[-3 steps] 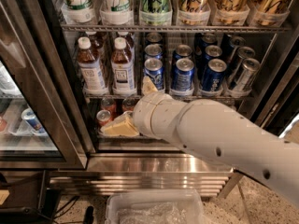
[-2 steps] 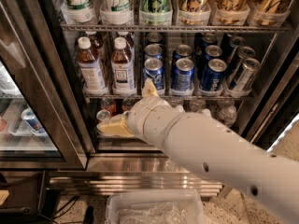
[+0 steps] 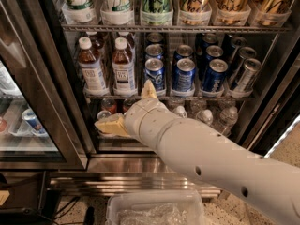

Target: Pick blue plastic bottle from middle shelf of fridge

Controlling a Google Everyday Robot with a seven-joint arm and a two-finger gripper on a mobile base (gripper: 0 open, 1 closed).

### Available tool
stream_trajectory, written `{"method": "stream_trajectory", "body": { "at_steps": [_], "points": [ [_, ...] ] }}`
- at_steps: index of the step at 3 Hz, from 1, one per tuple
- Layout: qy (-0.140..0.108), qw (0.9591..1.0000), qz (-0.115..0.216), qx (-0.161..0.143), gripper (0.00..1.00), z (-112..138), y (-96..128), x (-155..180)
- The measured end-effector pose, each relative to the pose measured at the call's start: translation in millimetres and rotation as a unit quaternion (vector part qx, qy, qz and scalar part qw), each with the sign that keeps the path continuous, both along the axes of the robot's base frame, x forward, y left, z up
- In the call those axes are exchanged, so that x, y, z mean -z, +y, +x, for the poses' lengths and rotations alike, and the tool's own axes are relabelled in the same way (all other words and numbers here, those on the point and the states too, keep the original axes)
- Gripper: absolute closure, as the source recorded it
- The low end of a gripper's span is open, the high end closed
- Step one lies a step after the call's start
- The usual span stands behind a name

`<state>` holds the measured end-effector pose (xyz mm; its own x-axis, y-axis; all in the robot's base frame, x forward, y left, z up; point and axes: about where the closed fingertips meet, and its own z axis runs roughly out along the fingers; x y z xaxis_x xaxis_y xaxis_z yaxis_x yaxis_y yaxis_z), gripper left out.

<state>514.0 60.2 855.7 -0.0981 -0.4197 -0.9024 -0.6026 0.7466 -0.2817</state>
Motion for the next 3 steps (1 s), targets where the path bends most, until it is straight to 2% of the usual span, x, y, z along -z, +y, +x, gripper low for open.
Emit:
{"method": "stream_trajectory", "body": {
  "at_steps": [1, 3],
  "points": [
    [-0.016, 0.9997, 0.012, 0.012, 0.00, 6.5, 6.0, -2.3],
    [-0.063, 0.9947, 0.053, 0.061, 0.02, 28.2, 19.1, 1.7]
  ]
}}
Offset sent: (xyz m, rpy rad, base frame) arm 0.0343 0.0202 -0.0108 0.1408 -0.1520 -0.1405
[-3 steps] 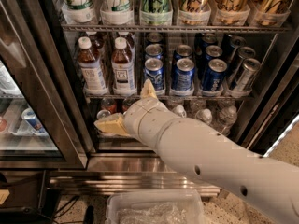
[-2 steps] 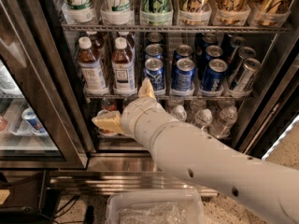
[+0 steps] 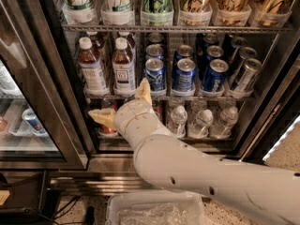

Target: Pick blue plastic bottle from middle shelf of fridge

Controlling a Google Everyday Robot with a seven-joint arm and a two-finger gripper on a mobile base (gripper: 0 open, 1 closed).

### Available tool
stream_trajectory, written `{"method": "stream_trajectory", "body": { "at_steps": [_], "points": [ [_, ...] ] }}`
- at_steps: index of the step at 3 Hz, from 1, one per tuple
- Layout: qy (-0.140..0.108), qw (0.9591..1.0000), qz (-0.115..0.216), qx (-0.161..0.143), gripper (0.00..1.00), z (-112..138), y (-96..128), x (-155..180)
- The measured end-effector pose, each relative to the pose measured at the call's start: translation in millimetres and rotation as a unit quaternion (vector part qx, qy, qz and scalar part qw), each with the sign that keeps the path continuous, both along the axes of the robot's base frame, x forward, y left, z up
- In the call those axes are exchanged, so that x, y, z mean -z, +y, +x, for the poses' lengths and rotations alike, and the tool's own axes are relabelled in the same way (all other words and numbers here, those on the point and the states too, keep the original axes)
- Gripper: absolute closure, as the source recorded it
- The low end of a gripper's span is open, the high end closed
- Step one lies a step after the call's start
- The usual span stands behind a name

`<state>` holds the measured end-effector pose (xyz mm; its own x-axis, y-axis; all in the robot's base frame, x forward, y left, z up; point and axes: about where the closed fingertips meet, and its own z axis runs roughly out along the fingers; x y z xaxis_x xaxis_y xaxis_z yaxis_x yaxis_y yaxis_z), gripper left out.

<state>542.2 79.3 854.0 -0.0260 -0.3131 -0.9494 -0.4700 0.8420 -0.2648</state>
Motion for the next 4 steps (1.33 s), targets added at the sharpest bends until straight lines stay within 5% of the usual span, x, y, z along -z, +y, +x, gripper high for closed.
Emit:
{"method": "stream_trajectory", "body": {
  "at_steps": [2, 4],
  "points": [
    [-0.021, 0.9988, 0.020, 0.039, 0.21, 15.3, 3.6, 9.4],
    [-0.056, 0.9951, 0.032, 0.075, 0.18, 23.3, 9.4, 10.0]
  ]
}}
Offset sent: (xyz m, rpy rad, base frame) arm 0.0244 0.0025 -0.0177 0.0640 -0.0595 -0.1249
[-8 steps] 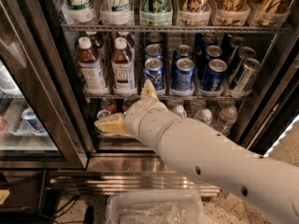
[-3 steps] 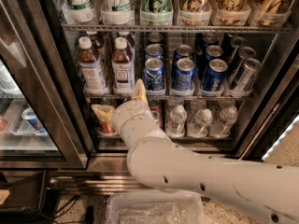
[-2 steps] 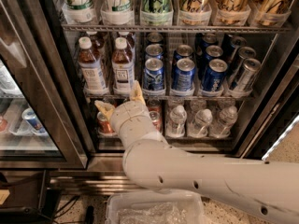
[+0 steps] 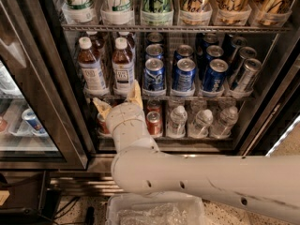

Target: Pick blue plastic bottle from middle shelf of fridge

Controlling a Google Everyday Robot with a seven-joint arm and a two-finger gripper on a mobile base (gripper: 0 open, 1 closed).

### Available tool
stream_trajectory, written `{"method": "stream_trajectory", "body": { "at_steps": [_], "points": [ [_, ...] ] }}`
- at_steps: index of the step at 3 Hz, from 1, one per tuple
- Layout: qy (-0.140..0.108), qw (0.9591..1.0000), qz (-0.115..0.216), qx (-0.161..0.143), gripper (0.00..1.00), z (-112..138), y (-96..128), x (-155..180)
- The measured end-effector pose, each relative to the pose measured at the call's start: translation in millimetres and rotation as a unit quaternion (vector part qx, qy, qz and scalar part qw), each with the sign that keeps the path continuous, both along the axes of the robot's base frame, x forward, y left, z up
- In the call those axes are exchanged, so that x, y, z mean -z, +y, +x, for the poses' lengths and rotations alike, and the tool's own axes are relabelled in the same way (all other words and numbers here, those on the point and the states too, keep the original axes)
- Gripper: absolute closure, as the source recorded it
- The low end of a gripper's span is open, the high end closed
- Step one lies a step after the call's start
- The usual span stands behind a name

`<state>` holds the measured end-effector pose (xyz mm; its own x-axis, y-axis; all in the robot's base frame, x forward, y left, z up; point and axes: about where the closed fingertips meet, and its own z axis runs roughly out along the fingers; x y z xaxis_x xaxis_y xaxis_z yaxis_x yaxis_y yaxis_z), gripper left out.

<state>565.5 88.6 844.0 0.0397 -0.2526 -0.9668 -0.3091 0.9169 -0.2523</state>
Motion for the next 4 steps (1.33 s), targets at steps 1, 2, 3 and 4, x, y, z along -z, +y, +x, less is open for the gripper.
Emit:
{"method": "stream_trajectory", "body": {
  "at_steps": [1, 2, 3, 4],
  "points": [
    [-0.019, 0.9996, 0.006, 0.021, 0.19, 3.1, 2.5, -0.5],
    [-0.033, 0.9986, 0.010, 0.040, 0.20, 7.4, 2.9, -0.3],
    [-0.045, 0.9968, 0.010, 0.066, 0.21, 13.1, -3.5, -0.5],
    [-0.054, 0.9943, 0.015, 0.090, 0.21, 19.6, -14.3, -1.9]
  ]
}}
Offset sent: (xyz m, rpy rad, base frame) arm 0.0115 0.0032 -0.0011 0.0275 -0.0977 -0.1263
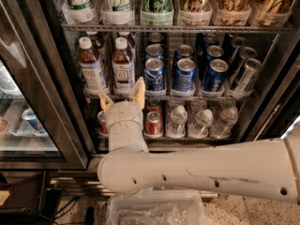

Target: Pick blue plastic bottle from middle shelf of fridge

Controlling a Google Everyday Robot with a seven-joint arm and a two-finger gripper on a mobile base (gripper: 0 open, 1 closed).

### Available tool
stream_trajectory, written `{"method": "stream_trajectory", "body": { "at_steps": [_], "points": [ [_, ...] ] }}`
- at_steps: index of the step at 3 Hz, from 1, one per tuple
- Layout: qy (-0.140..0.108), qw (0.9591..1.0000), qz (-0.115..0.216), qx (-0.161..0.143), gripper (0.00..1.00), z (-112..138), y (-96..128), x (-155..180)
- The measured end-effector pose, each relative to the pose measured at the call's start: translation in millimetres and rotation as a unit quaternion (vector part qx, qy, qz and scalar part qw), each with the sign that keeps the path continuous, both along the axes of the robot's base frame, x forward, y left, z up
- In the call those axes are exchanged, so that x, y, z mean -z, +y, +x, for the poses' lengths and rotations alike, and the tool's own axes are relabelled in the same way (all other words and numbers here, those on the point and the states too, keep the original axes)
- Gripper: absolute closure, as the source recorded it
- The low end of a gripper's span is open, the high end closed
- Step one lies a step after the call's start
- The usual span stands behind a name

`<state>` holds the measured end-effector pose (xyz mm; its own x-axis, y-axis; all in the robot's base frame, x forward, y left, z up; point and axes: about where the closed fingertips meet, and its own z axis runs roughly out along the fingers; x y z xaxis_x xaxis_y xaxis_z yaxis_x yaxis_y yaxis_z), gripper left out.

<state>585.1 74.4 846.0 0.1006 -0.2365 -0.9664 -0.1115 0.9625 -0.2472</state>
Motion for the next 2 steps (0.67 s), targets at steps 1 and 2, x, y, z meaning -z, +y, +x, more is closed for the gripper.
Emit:
{"method": "stream_trajectory", "body": {
  "at_steps": [1, 2],
  "points": [
    [-0.006, 0.9999, 0.014, 0.007, 0.22, 3.7, -3.6, -1.4],
    [-0.005, 0.9997, 0.025, -0.003, 0.24, 3.0, 1.3, 0.2]
  ]
}}
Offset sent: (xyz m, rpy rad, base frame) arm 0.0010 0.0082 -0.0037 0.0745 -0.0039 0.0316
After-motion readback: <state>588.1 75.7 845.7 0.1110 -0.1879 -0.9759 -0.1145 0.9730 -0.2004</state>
